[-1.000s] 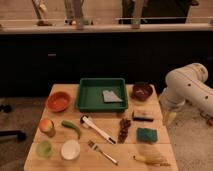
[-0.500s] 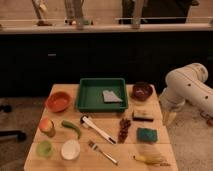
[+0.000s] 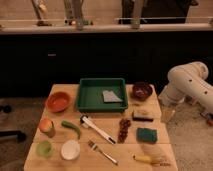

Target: Wipe red bowl with eraser

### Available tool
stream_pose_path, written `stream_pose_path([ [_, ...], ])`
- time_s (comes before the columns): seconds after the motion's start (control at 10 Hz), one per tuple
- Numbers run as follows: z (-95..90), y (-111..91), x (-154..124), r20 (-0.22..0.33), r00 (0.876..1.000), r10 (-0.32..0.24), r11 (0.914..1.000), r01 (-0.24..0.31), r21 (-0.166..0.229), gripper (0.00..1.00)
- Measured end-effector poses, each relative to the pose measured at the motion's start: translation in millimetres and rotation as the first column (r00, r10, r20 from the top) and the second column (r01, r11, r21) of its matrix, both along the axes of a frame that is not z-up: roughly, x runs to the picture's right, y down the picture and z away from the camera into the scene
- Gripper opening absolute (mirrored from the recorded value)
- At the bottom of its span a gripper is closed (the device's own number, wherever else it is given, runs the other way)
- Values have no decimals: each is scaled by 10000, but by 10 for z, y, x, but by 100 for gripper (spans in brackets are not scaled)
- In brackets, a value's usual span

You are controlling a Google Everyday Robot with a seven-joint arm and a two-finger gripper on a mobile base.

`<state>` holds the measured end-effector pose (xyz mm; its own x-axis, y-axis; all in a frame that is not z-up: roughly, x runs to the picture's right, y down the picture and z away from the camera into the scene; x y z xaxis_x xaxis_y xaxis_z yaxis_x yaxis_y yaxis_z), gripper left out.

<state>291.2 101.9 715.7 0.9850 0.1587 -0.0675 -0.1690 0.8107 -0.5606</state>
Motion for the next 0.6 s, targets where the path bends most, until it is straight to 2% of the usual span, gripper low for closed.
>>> stream_pose_path([
  [0.1, 259, -14, 20, -81, 9988, 479, 9988, -480, -105, 80],
  [0.2, 393, -21, 56, -139, 9971, 746, 9971, -748, -137, 80],
  [0.4, 609, -22, 79, -203, 9932, 1143, 9933, -1146, -151, 80],
  [0.6, 802, 58, 110, -201, 9913, 1303, 9913, -1306, -170, 80],
])
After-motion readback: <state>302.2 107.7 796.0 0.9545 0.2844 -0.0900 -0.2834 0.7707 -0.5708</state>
